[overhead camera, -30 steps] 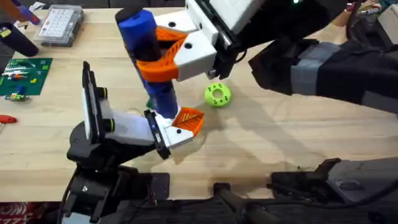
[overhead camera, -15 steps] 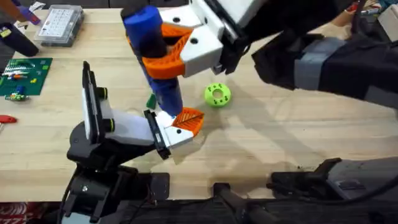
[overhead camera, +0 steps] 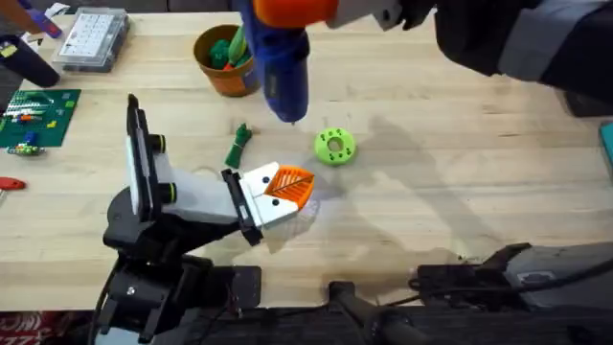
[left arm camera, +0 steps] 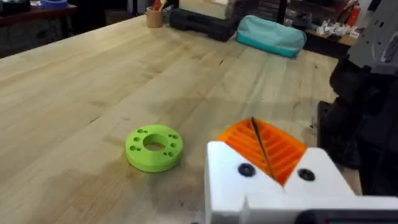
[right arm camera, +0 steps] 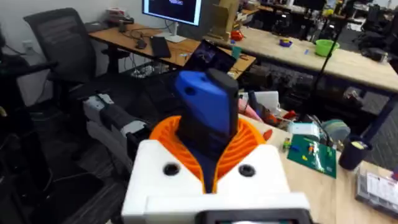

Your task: Pick up the gripper from the table and insert it into the empty holder that is missing its gripper. Then pick up a screw, insert it into the mounting hole, and use the screwdriver to tighten it. Finally, clean up the table by picking up the vegetable and placing it into the bucket.

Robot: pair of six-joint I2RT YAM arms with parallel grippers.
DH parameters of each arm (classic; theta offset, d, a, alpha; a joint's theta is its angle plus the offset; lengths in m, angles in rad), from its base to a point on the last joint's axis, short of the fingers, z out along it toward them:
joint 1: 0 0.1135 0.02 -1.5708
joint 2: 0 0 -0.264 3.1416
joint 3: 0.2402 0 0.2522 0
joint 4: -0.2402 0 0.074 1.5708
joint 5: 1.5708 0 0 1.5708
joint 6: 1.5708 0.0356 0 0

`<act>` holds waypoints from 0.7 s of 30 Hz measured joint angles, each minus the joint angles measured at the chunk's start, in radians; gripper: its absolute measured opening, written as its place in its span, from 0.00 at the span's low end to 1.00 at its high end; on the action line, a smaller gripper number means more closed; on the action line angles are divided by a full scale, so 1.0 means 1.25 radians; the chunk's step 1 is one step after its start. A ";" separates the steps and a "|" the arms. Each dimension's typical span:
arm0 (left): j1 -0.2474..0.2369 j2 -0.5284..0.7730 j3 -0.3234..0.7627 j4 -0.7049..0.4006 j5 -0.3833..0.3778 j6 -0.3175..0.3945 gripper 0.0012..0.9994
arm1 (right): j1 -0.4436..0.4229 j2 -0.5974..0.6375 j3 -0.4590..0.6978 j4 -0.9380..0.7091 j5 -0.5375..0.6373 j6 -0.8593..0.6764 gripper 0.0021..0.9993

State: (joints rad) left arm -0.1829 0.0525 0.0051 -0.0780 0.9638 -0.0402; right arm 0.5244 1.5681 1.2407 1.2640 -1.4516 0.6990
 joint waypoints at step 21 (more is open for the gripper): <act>0.000 0.000 0.000 0.000 0.000 0.000 0.01 | -0.102 0.085 0.000 -0.082 -0.011 -0.102 0.04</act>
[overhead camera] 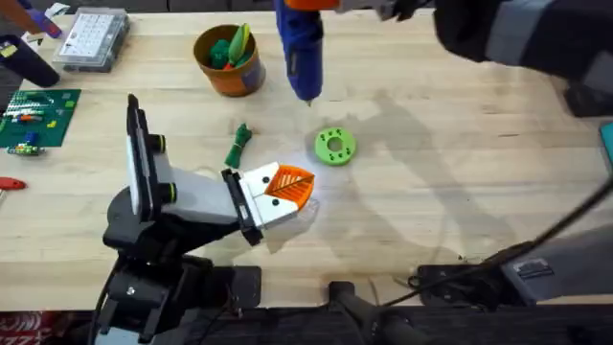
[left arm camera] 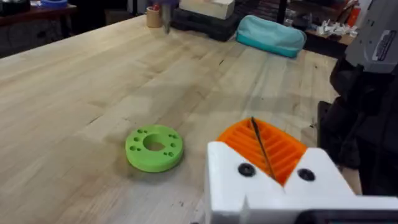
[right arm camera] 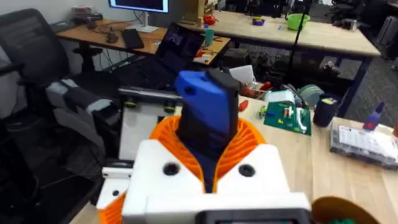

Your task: Pick up the gripper from the table and insert it into the empty holder that is missing its gripper. Then pick up a screw, insert it into the mounting hole, and use the screwdriver to tighten it. Finally, clean up the table by picking up the vegetable and placing it into the bucket.

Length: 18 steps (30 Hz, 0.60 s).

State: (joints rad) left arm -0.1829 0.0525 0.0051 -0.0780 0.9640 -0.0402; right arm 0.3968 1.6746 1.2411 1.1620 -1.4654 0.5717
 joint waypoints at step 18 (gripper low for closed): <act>0.000 0.000 0.000 0.000 0.000 0.000 0.01 | -0.030 0.100 0.006 -0.028 0.050 0.053 0.04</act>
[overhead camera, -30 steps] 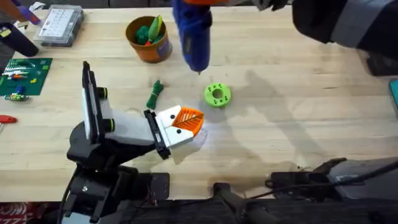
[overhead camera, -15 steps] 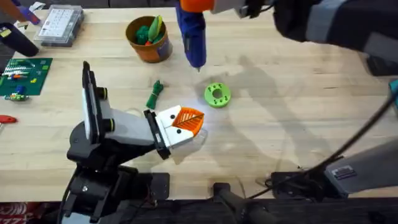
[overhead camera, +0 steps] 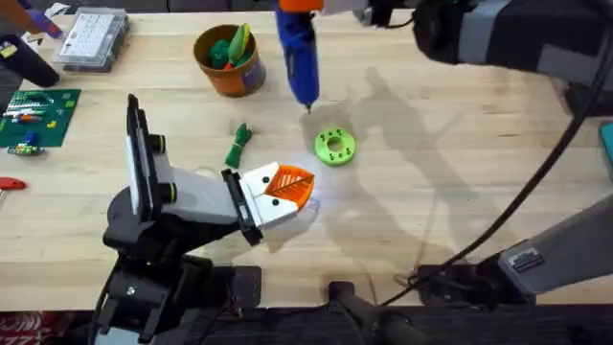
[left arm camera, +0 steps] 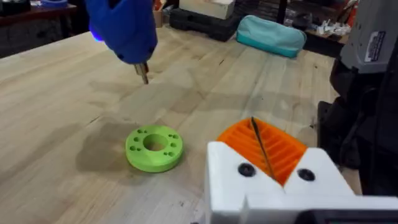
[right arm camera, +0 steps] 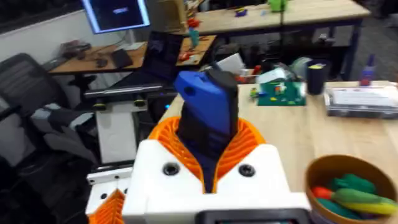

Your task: Pick up the gripper from the table and insert it into the empty holder that is missing its gripper. Then pick up a screw, insert it into the mounting hole, and use the screwdriver to tighten it. Finally, clean up the table by picking up the vegetable and placing it into the bucket.

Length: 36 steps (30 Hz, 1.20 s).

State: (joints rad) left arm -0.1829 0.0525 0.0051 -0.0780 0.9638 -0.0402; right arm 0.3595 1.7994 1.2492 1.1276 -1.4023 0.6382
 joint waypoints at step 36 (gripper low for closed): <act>0.000 0.000 0.000 0.000 0.000 0.002 0.00 | 0.019 -0.161 0.328 -1.617 1.091 -1.179 0.02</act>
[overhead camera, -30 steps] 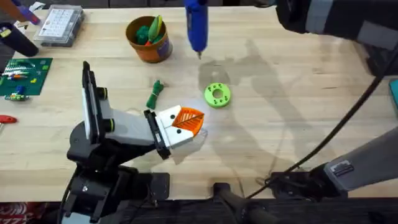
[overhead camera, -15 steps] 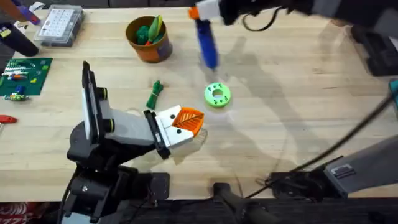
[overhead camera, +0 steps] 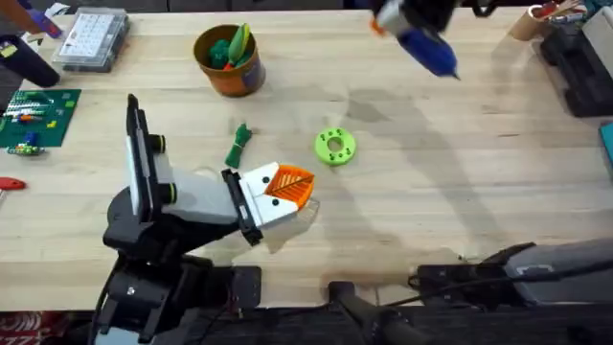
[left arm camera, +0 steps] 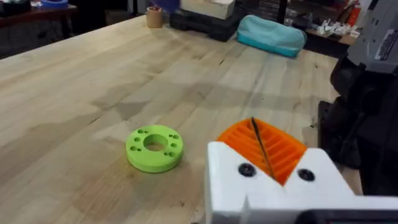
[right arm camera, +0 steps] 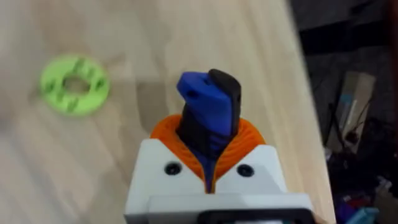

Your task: Pick up the gripper from the table and insert it into the empty holder that is missing its gripper. Then pick up a screw, insert it into the mounting hole, and use the screwdriver to tighten it. Finally, clean up the table by picking up the vegetable and placing it into the bucket.

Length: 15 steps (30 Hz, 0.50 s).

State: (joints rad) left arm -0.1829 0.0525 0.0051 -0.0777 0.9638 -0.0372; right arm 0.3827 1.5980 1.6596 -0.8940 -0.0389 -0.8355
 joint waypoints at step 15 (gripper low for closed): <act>0.000 0.000 0.000 0.000 0.000 0.000 0.00 | -0.072 0.242 -0.062 -0.015 0.104 -0.328 0.02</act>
State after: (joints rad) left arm -0.1829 0.0525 0.0051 -0.0776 0.9635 -0.0375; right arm 0.2932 1.9008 1.5822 -0.9125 0.0907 -1.2460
